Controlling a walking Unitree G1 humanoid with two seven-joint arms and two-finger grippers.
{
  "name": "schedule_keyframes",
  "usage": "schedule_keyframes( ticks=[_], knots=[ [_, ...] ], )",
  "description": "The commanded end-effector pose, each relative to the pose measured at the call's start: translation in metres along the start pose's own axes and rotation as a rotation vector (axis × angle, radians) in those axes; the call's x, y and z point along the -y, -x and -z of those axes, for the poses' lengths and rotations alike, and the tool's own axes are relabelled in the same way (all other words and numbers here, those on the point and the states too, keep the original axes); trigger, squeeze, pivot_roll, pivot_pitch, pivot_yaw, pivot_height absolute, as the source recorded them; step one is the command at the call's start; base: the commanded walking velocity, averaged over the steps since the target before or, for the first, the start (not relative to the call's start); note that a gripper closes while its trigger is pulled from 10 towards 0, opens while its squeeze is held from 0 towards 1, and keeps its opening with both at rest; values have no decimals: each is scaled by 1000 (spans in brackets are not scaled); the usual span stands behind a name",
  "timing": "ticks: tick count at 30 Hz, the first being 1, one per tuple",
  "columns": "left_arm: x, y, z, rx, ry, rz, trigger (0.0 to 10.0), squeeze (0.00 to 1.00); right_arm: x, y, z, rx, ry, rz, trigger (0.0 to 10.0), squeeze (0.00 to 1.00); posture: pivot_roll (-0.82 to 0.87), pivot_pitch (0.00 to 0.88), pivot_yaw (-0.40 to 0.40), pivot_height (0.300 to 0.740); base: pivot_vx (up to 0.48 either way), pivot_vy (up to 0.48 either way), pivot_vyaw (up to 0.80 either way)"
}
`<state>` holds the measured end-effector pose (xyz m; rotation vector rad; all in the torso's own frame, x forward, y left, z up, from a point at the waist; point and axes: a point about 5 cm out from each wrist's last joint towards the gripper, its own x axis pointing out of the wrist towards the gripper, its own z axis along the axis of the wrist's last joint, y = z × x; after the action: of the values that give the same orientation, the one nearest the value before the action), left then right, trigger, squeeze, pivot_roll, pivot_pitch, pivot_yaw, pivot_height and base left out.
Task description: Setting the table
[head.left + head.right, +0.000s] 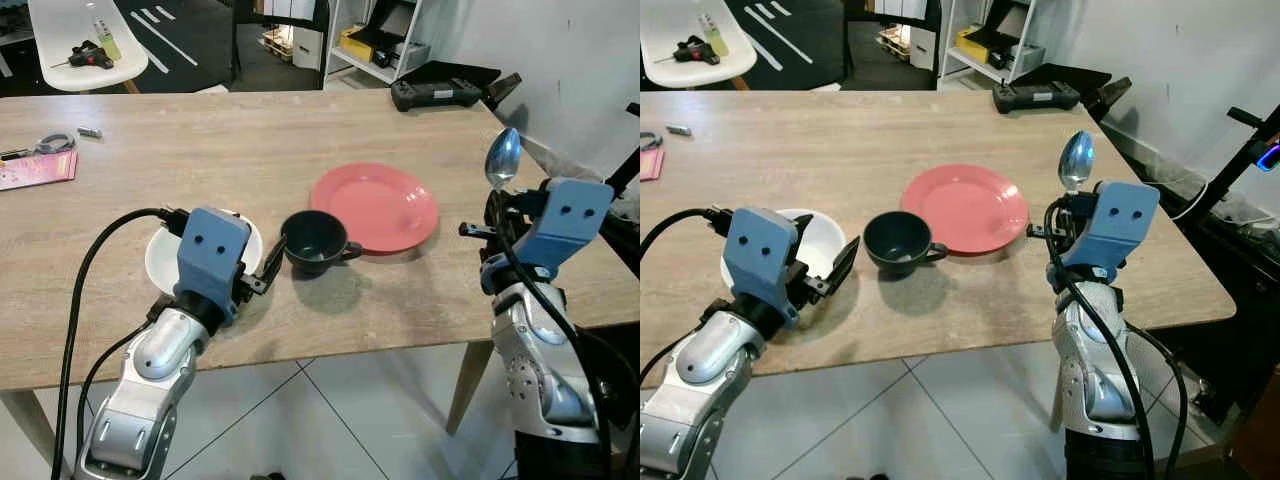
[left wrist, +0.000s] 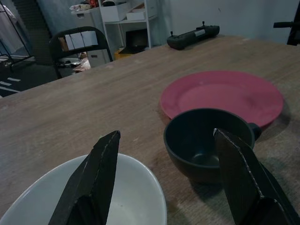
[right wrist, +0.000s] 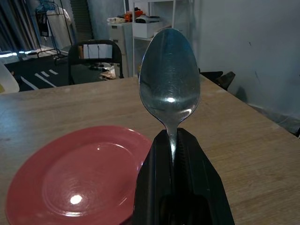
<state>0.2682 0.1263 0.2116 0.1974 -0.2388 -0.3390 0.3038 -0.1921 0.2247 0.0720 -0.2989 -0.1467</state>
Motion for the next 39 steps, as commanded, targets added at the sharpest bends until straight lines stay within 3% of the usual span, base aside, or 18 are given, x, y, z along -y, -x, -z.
schedule_keyframes(
  ticks=[1, 39],
  knots=[
    [2, 0, 5, -17, -3, 5, 10000, 0, 4, 3, 4, -19, 16, 15, 10000, 0, -17, 70, 33, 740, 0, 0, 0],
    [4, -1, 7, -17, 1, 15, 10000, 0, 5, 2, 3, -14, 21, 12, 10000, 0, -25, 59, 31, 740, 0, 0, 0]
  ],
)
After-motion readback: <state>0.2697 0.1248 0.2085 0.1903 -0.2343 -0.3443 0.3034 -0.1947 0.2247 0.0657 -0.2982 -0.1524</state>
